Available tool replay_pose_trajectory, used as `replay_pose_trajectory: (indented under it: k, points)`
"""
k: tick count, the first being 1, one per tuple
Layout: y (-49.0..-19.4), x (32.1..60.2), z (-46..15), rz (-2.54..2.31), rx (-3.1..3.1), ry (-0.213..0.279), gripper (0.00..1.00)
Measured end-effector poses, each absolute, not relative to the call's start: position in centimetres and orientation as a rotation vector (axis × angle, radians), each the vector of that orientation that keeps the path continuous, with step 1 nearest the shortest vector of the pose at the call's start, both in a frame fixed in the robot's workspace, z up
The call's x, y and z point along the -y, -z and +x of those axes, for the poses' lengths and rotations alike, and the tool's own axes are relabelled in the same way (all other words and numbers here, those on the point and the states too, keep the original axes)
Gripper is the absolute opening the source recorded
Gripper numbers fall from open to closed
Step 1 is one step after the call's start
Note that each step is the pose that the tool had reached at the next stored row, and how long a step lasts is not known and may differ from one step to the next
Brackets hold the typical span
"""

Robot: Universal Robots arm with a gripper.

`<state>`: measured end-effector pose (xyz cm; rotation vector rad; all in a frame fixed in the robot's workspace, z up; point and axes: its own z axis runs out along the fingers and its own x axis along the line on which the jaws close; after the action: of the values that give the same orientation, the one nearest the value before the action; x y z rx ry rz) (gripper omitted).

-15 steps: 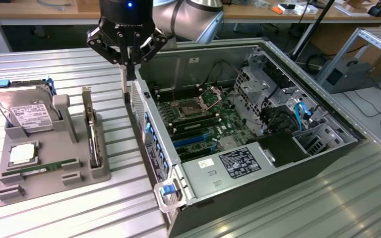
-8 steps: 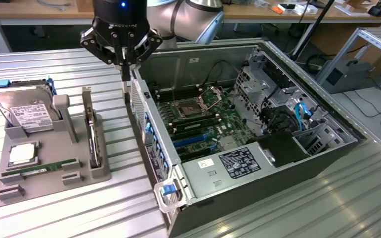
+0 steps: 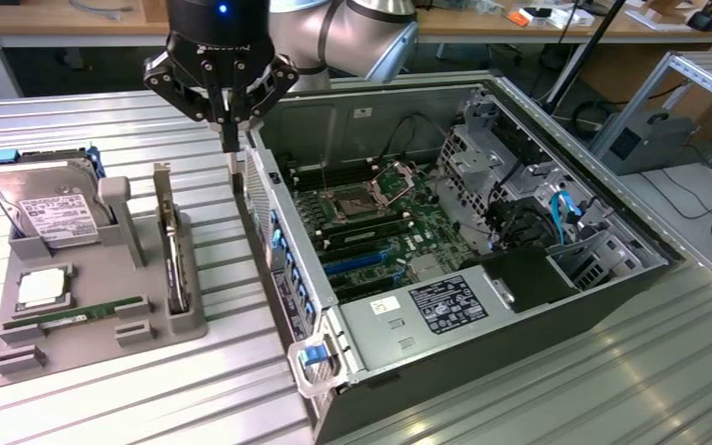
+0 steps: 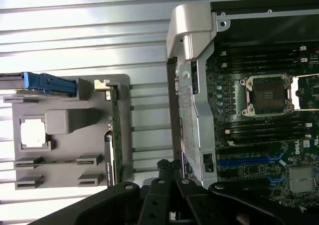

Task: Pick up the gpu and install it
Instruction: 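Reach for the gpu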

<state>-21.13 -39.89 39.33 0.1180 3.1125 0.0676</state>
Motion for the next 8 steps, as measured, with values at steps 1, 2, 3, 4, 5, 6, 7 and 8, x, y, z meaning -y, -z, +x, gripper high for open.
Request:
replay_pose_trajectory:
  k: [1,2,3,4,5,6,7,8]
  points:
    - [-39.33,39.89,-21.16,0.118,-3.112,-0.068,0.11]
    - [-39.33,39.89,-21.19,0.118,-3.112,-0.068,0.11]
    - [-39.33,39.89,-21.25,0.118,-3.112,-0.068,0.11]
    - [-39.33,39.89,-21.30,0.118,-3.112,-0.068,0.11]
    - [-39.33,39.89,-21.35,0.118,-3.112,-0.068,0.11]
    - [-39.33,39.89,-21.40,0.118,-3.112,-0.068,0.11]
    - [-39.33,39.89,-21.45,0.118,-3.112,-0.068,0.11]
    - [-39.33,39.89,-21.53,0.118,-3.112,-0.068,0.11]
